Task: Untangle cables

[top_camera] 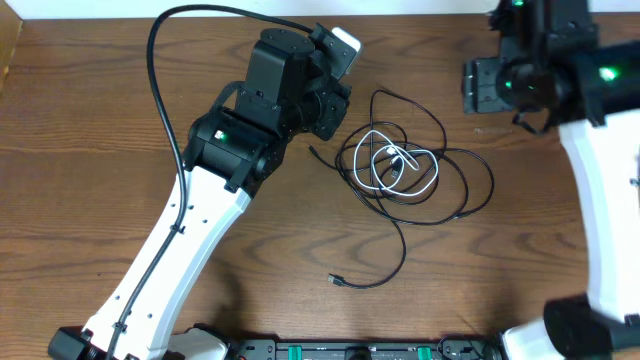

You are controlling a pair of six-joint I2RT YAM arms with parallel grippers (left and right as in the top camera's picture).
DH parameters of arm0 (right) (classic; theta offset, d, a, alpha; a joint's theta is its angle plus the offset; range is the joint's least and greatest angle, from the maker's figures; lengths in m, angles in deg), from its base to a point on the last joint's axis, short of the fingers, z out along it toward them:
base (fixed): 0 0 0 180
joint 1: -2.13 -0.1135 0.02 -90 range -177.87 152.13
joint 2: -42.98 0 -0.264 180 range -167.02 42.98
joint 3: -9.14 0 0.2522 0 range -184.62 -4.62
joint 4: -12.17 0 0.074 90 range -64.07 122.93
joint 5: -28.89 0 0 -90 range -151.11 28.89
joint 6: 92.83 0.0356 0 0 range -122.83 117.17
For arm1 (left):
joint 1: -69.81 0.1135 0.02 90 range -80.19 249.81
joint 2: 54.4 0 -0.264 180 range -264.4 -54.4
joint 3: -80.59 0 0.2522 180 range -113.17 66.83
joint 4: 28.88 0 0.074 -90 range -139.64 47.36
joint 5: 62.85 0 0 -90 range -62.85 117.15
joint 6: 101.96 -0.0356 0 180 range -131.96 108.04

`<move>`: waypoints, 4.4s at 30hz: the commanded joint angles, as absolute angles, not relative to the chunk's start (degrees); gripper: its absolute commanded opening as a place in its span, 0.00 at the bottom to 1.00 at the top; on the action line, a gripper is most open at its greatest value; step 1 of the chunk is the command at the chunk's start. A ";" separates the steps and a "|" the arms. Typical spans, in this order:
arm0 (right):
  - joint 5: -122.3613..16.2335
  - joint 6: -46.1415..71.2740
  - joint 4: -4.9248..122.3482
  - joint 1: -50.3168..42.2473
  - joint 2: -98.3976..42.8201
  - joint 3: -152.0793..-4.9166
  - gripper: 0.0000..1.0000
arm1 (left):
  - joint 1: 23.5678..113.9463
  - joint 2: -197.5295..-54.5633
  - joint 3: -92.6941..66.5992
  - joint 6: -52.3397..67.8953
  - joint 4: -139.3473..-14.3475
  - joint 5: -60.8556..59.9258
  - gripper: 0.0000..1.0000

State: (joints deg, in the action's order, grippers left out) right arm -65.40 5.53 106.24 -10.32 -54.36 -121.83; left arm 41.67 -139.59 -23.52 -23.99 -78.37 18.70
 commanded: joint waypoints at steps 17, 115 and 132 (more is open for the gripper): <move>-65.18 24.83 109.45 -16.81 -74.90 -119.67 0.65 | 41.93 -140.11 -23.69 -24.36 -77.91 18.86 0.37; -62.41 30.86 88.01 -21.60 -76.19 -89.90 0.32 | 41.93 -140.11 -23.69 -24.34 -77.71 18.83 0.37; -58.71 30.34 87.36 -23.30 -76.19 -89.57 0.54 | 41.93 -140.11 -23.69 -24.34 -77.71 18.83 0.37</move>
State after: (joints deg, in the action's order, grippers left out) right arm -59.57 30.42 87.57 -22.01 -75.82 -90.20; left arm 41.69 -139.59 -23.52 -23.99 -77.97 18.68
